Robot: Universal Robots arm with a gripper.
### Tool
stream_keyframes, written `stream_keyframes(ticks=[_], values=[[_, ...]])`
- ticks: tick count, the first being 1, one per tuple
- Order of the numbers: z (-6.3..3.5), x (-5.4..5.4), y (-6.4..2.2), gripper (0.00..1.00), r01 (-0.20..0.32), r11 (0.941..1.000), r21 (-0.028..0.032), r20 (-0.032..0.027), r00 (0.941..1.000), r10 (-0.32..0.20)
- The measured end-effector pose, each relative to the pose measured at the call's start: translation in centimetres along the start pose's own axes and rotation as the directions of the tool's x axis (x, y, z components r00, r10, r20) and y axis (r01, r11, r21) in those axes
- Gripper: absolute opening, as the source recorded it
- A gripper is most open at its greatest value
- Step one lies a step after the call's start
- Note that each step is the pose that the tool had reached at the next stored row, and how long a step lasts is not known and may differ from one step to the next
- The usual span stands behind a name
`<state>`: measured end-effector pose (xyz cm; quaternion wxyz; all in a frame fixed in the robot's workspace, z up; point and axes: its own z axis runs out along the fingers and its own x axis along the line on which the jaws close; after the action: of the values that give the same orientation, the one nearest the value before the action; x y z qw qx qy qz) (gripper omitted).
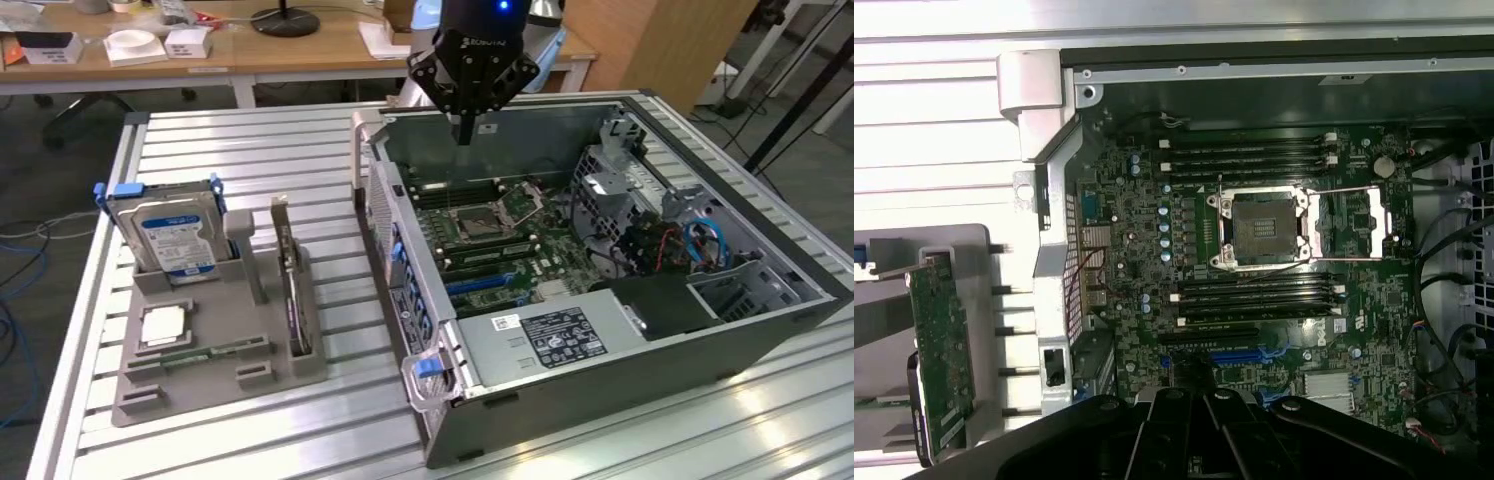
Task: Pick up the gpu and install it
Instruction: 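Reach for the gpu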
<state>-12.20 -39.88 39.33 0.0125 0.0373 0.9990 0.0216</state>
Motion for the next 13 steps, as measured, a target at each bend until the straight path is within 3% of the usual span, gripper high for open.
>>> stream_keyframes(ticks=[13], values=[[0.07, 0.8, -0.13, 0.11, 0.0, 1.0, -0.0001, 0.0001, 1.0, 0.0]])
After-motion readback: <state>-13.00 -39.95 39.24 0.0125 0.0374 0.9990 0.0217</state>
